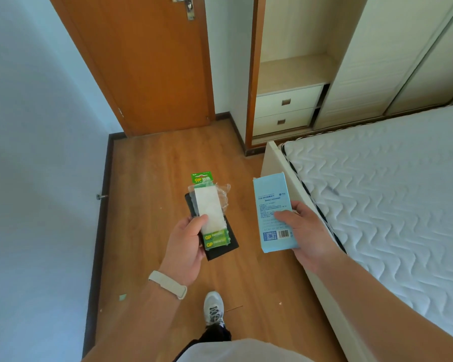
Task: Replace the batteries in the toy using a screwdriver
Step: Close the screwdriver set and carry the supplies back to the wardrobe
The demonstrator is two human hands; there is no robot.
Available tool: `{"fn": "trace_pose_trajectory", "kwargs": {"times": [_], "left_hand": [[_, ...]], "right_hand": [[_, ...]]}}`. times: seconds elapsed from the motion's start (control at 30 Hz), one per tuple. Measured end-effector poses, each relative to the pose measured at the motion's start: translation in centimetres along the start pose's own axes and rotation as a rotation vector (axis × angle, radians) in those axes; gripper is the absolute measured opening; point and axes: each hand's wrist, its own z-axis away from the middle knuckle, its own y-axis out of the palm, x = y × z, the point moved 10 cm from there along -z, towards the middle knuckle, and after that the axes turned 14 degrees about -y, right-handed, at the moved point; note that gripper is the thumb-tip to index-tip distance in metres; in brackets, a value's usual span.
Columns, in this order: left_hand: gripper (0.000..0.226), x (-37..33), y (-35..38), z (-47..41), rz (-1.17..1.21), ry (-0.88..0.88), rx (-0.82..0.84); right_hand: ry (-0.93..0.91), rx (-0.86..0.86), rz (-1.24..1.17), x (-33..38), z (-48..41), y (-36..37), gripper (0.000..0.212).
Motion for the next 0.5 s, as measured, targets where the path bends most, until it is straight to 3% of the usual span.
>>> {"fn": "trace_pose_trajectory", "kwargs": {"times": [0.5], "left_hand": [[0.024,-18.8,2.6,-14.6,-0.205,0.024,0.15]], "right_hand": [[-0.029,-0.196,-0.01,3.0,-16.8,7.1,0.022]]}}
